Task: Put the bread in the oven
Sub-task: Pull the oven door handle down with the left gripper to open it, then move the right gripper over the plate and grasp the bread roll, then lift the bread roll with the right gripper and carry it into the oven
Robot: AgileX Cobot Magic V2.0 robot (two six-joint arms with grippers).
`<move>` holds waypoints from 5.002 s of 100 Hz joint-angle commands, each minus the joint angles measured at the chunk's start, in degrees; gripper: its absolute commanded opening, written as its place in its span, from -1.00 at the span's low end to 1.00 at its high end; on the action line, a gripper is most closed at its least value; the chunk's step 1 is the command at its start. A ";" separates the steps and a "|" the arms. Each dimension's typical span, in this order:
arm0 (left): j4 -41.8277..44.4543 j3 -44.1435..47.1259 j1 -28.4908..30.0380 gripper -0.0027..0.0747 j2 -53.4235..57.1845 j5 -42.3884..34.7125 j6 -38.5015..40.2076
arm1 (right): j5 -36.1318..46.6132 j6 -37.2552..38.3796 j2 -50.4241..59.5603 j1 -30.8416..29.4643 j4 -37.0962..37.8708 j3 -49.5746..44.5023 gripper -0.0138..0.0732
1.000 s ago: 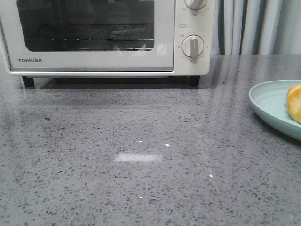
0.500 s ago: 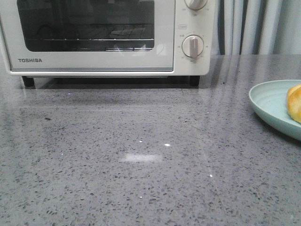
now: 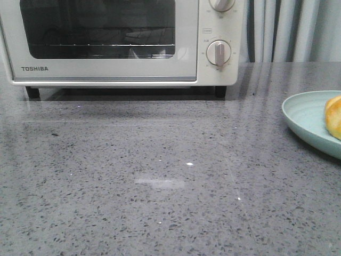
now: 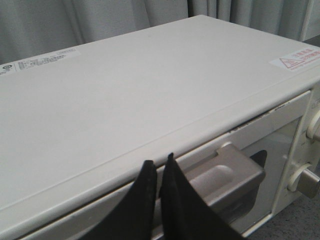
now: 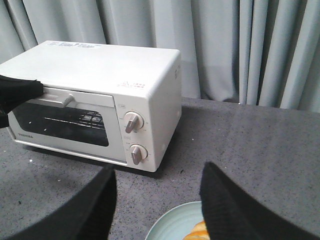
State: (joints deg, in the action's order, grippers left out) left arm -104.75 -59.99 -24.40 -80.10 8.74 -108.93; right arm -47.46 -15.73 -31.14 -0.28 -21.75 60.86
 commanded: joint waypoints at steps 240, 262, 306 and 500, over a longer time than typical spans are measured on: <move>-1.75 19.14 -41.16 -0.98 49.45 -35.92 1.24 | -11.08 3.37 -46.03 0.01 8.99 1.80 0.35; -1.75 19.14 -41.16 -0.98 49.45 -35.92 1.17 | -10.36 3.37 -47.77 0.01 8.99 1.80 0.35; -1.75 19.14 -41.16 -0.98 49.45 -35.81 1.17 | -15.52 3.37 -47.90 0.01 8.73 1.80 -0.51; -1.75 19.14 -41.16 -0.98 49.45 -32.71 1.17 | -17.35 -3.34 -57.49 50.87 39.83 34.63 -0.85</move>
State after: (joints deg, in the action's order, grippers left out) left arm -106.40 -38.92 -65.22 -30.30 -26.26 -107.55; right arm -68.01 -18.48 -90.23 50.53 14.62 93.54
